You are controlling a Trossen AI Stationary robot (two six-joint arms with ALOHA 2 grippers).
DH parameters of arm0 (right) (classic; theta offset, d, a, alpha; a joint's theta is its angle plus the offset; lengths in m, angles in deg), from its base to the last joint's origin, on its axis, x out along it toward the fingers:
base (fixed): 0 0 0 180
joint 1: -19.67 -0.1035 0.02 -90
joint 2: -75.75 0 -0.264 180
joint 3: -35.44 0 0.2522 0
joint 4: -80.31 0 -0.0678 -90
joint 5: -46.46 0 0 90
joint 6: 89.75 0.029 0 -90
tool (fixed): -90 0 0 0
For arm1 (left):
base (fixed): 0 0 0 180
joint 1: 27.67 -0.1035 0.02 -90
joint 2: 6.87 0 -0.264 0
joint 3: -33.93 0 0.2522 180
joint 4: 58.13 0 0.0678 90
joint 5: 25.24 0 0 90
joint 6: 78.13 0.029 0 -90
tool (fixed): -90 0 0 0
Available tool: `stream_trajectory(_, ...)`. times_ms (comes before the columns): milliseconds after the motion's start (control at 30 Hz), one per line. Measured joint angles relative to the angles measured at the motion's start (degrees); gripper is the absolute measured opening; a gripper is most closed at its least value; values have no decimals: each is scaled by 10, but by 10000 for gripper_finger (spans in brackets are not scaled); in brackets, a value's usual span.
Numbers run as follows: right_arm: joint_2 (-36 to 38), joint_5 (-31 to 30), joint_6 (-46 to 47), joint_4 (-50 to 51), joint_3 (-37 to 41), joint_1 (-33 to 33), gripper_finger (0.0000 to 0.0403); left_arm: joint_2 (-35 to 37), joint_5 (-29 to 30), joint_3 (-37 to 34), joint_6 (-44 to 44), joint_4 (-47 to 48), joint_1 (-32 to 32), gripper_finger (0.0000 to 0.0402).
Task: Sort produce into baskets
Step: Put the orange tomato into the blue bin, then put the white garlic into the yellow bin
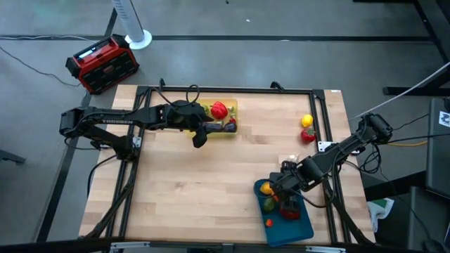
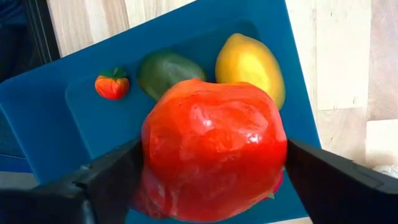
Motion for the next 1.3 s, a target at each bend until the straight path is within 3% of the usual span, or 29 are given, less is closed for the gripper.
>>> stream_trajectory(100, 0, 0, 0, 1, 0, 0, 394, 0, 0, 0, 0, 0, 0, 223)
stream_trajectory(333, 0, 0, 0, 16, 0, 0, 366, 0, 0, 0, 0, 0, 0, 223)
stream_trajectory(700, 25, -32, -3, 172, 0, 60, 360, 0, 0, 0, 2, 0, 0, 223)
stream_trajectory(1133, 67, -101, -136, 222, 4, 169, 360, 0, 0, 0, 7, 0, 0, 223)
stream_trajectory(1300, 66, -101, -165, 194, 69, 194, 360, 0, 0, 0, 7, 0, 0, 223)
